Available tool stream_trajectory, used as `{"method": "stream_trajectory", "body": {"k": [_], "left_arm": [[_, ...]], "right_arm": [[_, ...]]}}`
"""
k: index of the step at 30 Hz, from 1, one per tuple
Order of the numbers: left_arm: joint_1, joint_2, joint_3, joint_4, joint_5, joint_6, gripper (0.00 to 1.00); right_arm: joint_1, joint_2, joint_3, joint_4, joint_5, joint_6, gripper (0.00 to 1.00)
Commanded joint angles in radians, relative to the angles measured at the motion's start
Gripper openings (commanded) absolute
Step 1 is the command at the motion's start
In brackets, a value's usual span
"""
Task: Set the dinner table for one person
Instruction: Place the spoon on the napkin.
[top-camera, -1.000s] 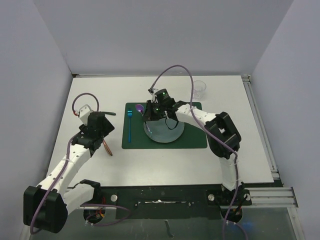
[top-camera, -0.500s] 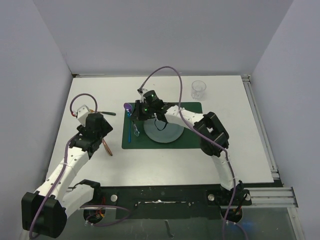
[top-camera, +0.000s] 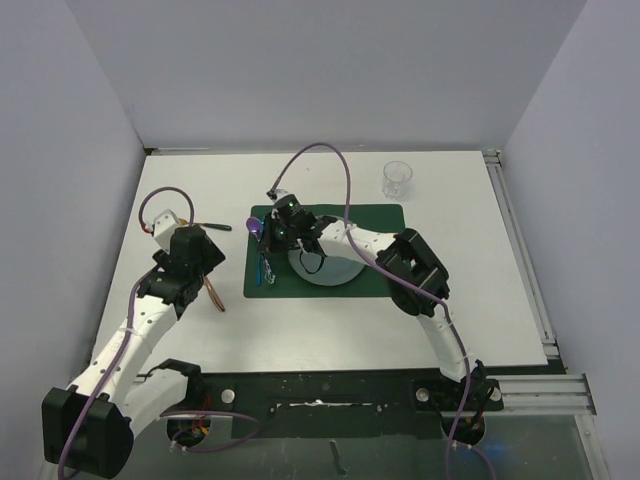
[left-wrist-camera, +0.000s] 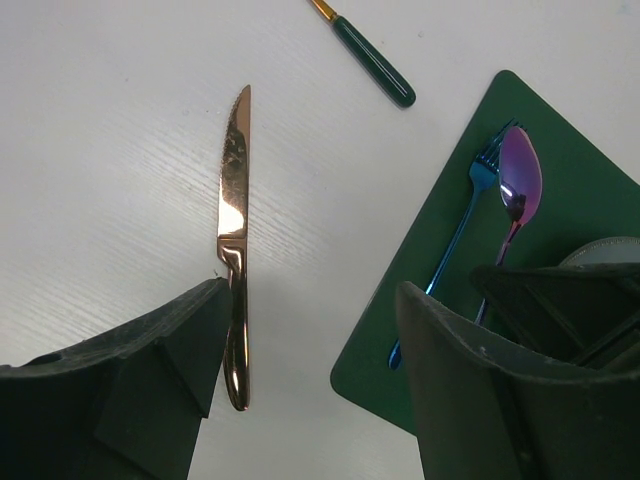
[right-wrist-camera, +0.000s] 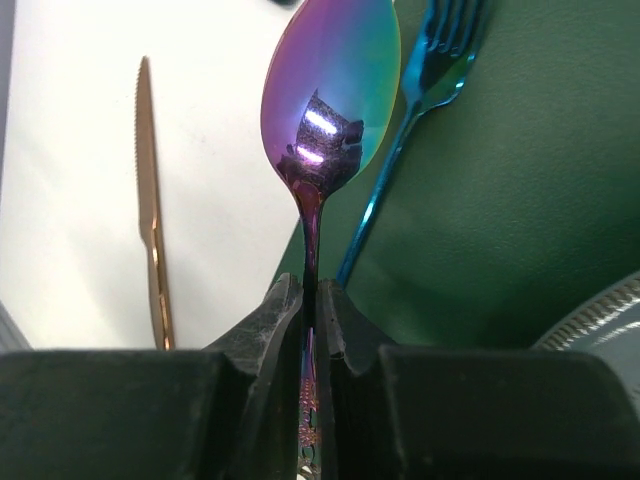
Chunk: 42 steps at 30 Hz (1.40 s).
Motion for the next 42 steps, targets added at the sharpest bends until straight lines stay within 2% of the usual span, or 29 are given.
{"method": "stream_trajectory", "body": {"k": [1,11,25,30,35,42], "left_arm": [[0.004,-0.017,0.002,0.024,-0.011,0.008,0.65],[0.004,-0.017,0.001,0.023,-0.011,0.009,0.65],[0.004,-0.024,-0.001,0.022,-0.011,0.011,0.65],[0.004,-0.024,-0.003,0.024,-0.010,0.009,0.65],[0.004,-0.017,-0.008,0.032,-0.005,0.008,0.65],[0.005,0.000,-0.017,0.047,0.012,0.006,0.65]], "right_arm": [[0.004,-0.030,0.023,0.001,0.112,-0.035,0.00],[0.019,-0.012,0.025,-0.035,0.192,-0.056,0.00],[0.023,0.058,0.111,-0.099,0.207,-0.083,0.00],[0.023,0.055,0.116,-0.102,0.212,-0.087,0.11],[0.023,0.030,0.105,-0.105,0.220,-0.099,0.32],[0.023,-0.022,0.093,-0.109,0.231,-0.118,0.41]]}}
